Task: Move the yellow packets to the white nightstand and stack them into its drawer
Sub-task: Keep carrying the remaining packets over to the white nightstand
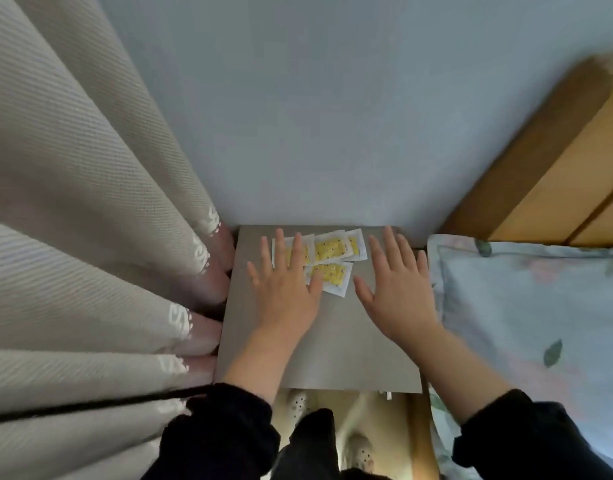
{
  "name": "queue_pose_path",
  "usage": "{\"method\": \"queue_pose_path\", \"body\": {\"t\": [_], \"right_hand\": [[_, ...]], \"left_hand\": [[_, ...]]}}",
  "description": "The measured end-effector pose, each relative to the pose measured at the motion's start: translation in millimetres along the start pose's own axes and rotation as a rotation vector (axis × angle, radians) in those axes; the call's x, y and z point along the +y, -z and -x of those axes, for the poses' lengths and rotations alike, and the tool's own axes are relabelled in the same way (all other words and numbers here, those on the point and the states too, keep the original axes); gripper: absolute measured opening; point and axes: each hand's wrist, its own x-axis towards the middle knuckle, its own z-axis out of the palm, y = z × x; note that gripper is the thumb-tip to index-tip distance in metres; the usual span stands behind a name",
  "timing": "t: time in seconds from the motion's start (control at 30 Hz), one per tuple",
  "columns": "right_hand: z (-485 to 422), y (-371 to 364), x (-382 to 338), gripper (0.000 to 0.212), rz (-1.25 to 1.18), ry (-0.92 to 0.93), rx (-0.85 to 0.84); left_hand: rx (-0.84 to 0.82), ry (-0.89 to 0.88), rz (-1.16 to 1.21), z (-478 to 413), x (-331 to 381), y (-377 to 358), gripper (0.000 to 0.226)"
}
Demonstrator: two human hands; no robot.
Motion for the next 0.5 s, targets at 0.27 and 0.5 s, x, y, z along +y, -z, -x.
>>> {"method": "queue_pose_path", "body": {"t": [0.27, 0.5], "right_hand": [[-77.9, -85.6, -4.9, 0.07, -0.004, -0.073, -0.127], [-120.1, -161.2, 6.2, 0.069, -0.003, -0.128, -0.315]], "left_hand": [[-0.239, 0.072, 0.087, -85.6, -33.9, -99.9, 0.065], [-0.317, 0.078, 0.061, -139.2, -58.5, -164.2, 0.064]]}}
